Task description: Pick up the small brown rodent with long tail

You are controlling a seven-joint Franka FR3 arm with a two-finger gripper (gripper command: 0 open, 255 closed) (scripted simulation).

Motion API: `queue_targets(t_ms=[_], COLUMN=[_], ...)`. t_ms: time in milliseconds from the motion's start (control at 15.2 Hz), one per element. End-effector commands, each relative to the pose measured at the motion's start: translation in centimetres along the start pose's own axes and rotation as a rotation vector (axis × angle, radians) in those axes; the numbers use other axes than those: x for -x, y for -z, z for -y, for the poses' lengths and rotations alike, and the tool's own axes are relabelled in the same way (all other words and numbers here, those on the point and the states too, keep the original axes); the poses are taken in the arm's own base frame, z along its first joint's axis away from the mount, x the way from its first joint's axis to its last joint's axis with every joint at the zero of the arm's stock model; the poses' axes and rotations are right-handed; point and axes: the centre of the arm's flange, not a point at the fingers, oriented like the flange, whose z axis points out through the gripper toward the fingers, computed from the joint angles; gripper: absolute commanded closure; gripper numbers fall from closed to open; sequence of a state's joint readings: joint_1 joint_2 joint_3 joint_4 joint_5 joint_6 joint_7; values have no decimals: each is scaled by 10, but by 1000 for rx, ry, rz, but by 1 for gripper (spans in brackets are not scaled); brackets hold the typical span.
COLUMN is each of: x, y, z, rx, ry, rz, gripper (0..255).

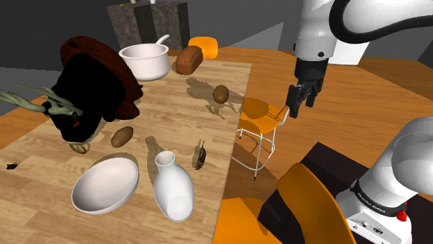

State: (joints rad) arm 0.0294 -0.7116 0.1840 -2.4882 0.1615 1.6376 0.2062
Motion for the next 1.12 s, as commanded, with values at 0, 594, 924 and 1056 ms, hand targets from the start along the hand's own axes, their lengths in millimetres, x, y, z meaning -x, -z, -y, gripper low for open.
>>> queue_targets(t_ms=[0,594,924,1056], x=[-11,-65,-101,-116], y=[-15,-72,-101,-113], z=[18,100,142,158], rx=[-2,-4,-5,-5], ry=[-31,-161,-233,-262], rz=[-20,-99,-142,-160], gripper=[0,0,0,0])
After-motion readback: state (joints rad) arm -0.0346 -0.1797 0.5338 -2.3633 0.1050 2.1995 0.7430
